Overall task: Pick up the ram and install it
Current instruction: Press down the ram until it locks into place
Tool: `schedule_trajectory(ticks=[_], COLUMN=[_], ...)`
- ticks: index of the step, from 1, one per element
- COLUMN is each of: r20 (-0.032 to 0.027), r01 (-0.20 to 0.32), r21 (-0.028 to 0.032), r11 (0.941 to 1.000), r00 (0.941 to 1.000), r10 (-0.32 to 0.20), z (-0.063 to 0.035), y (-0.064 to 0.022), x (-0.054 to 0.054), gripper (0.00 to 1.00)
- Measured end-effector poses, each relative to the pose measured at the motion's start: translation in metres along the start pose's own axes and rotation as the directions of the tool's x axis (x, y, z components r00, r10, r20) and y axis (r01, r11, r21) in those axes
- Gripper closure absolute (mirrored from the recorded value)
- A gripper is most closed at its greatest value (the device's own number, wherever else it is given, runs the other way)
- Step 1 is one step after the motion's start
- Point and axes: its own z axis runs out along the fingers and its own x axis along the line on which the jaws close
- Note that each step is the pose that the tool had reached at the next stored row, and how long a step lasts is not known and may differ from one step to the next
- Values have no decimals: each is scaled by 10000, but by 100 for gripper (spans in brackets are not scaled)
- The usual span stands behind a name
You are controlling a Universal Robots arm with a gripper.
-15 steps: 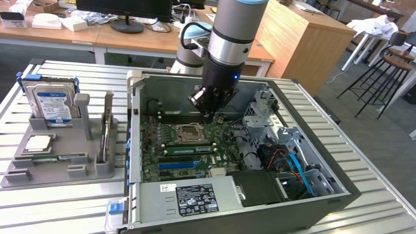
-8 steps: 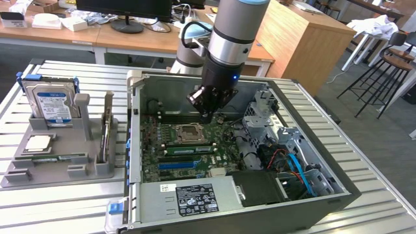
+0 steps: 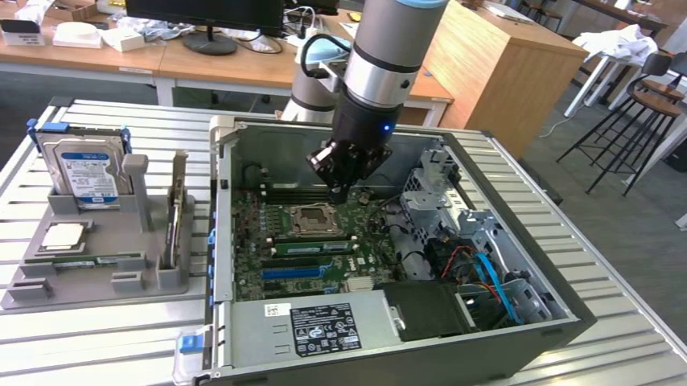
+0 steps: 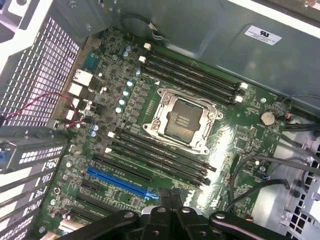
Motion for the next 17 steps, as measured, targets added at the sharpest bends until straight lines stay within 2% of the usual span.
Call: schedule_trajectory(ticks=[5, 9, 13, 17], r20=[55, 101, 147, 193], r01=[-823, -1531, -2250, -2945], r21=[2, 1, -4, -13], r11=[9966, 9882, 9743, 9557], r00=[9966, 9882, 9742, 9555], r10=[823, 1531, 2250, 2945], z=[2, 6, 10, 14], y=[0, 0, -1, -1], x=[-1, 0, 0, 0], gripper=[90, 90, 90, 90])
